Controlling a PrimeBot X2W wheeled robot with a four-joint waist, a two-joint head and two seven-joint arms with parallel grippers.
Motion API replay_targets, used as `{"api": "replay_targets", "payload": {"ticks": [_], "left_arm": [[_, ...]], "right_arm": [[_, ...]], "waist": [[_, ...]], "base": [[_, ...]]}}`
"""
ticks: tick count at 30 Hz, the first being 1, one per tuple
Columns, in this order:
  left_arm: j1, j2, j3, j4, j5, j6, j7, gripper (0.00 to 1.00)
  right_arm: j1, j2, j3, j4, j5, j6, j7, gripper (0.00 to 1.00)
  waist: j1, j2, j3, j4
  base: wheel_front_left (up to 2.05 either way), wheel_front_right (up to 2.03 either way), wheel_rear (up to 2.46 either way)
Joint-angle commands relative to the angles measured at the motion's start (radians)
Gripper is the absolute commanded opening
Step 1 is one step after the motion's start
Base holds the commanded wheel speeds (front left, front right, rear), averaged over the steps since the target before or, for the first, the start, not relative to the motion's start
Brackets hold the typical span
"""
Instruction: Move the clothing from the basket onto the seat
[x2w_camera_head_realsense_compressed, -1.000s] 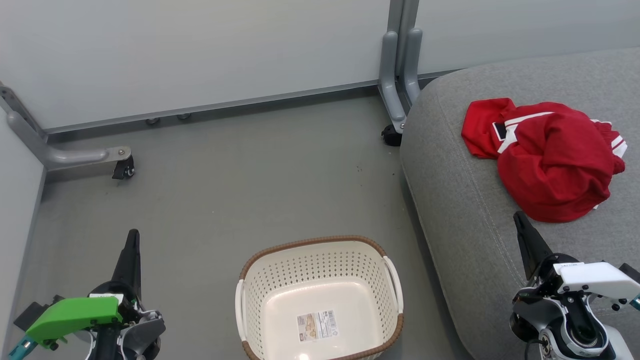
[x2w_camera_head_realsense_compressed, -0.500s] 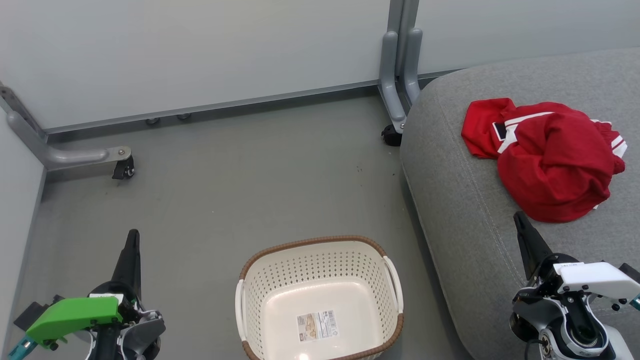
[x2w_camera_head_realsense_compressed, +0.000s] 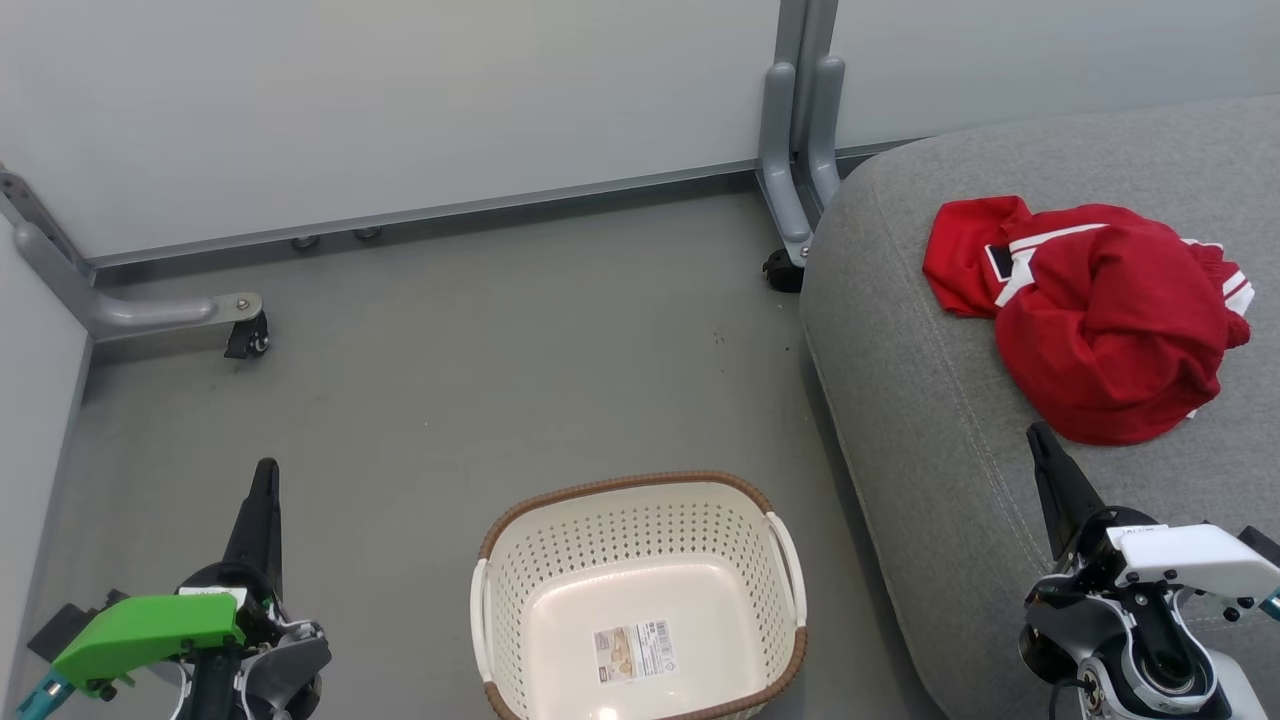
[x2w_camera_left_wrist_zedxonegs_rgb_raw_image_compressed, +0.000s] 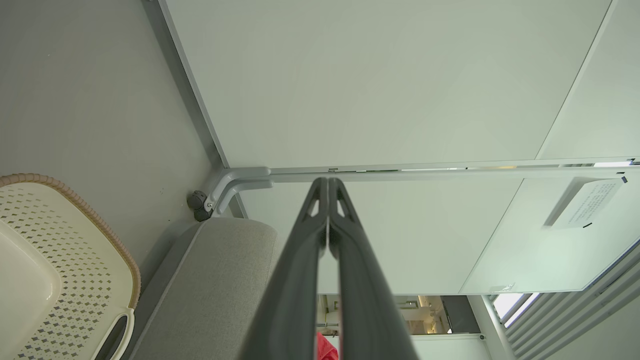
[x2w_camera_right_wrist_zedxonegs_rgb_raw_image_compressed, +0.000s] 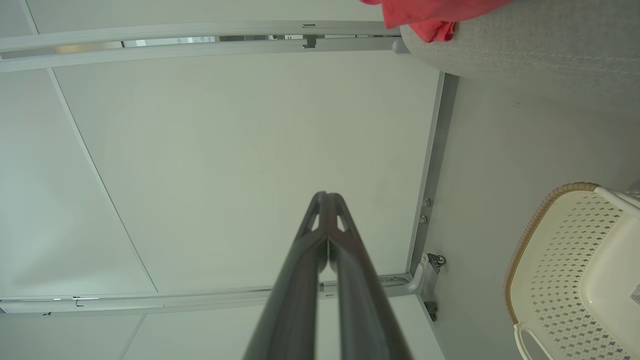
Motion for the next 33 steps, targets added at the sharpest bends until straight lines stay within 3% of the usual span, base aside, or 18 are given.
{"api": "replay_targets", "payload": {"ticks": [1,33], "left_arm": [[-0.011,0.006,0.002,-0.002,-0.003,-0.006,0.003,0.00],[-0.011,0.006,0.002,-0.002,-0.002,-0.006,0.003,0.00]], "right_arm": [[-0.005,-0.001,0.000,0.001,0.007,0.000,0.002,0.00],[-0.005,-0.001,0.000,0.001,0.007,0.000,0.003,0.00]], "waist": [[0.0000,0.0000,0.000,0.000],[0.0000,0.0000,0.000,0.000]], "base": [[0.00,0.00,0.00],[0.00,0.00,0.00]]}}
